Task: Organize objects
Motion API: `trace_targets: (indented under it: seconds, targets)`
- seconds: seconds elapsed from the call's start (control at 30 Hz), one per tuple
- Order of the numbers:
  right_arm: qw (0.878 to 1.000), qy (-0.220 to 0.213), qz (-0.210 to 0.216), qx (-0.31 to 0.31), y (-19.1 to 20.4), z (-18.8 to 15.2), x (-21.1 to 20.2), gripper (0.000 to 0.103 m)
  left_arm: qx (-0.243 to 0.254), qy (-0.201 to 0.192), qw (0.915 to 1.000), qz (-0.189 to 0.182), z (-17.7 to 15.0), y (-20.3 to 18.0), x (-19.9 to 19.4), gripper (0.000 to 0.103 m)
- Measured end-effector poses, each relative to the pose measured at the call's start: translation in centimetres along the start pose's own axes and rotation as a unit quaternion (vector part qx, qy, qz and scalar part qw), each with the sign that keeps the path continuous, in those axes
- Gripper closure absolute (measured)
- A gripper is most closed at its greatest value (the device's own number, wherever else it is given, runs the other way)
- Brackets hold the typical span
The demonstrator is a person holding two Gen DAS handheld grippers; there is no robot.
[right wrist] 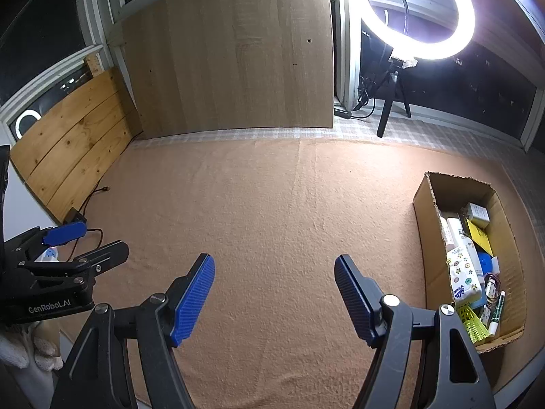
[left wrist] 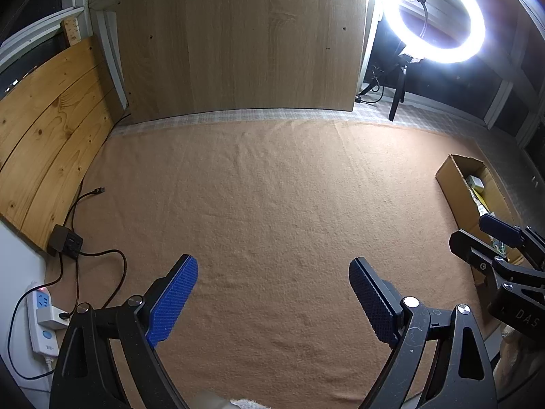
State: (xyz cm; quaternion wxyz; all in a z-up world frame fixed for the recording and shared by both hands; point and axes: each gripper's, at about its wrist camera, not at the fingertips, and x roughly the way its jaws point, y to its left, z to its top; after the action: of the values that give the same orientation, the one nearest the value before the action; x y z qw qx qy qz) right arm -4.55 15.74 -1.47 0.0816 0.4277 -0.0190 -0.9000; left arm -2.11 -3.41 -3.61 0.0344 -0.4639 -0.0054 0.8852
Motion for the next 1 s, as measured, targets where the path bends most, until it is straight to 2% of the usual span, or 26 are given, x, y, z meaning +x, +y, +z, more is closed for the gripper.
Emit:
trace_targets:
  seconds: [1.0]
  targets:
    - [1.000, 0.001, 0.000, 0.002, -0.08, -0.18, -0.22, 0.034, 0.000, 0.000, 1.0000, 0.000, -0.33, 0.25, -0.41, 0.010]
